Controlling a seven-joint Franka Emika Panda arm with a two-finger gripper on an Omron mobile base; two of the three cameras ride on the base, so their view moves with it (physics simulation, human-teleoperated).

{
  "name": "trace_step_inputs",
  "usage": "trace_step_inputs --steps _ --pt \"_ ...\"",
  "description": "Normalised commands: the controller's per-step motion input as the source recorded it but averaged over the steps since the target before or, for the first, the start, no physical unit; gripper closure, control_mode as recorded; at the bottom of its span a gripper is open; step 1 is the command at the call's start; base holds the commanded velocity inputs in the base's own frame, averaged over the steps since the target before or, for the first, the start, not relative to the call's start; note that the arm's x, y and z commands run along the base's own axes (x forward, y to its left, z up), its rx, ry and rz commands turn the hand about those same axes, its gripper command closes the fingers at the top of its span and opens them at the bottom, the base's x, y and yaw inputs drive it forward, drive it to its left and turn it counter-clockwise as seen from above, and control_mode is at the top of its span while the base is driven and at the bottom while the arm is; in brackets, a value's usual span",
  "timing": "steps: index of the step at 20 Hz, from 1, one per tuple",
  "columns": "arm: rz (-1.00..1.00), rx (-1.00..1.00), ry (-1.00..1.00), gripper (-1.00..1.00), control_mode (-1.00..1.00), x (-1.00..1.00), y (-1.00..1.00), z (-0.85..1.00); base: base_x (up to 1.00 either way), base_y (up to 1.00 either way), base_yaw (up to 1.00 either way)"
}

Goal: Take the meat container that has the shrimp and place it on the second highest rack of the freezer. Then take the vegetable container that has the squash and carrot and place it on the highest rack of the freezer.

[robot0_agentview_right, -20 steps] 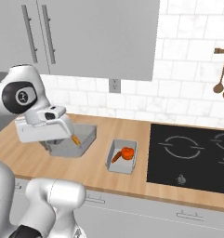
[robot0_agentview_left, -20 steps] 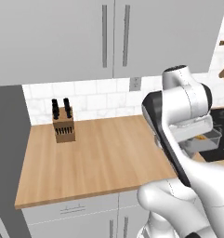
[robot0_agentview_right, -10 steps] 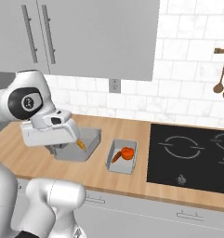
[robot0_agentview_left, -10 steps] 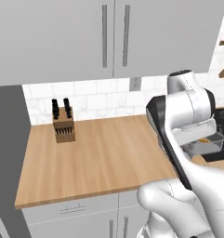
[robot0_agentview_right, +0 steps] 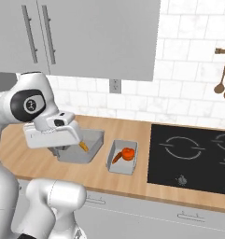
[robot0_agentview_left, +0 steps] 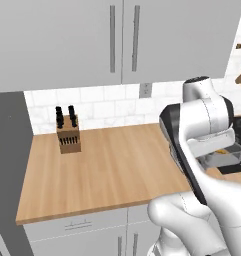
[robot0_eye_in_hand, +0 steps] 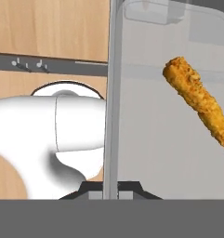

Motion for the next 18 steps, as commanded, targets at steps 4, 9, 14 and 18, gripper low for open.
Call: trace_step_inputs --steps 4,9,14,18 --pt "0.0 0.0 0.0 1.0 1.0 0.0 0.0 0.0 -0.4 0.12 0.0" --pt "0.0 0.0 0.0 1.0 1.0 0.0 0.0 0.0 -0.47 -0.07 0.17" --pt "0.0 0.0 0.0 1.0 1.0 0.0 0.0 0.0 -0.36 -0.41 0.38" --pt "0.0 0.0 0.0 1.0 1.0 0.0 0.0 0.0 -0.36 -0.27 0.39"
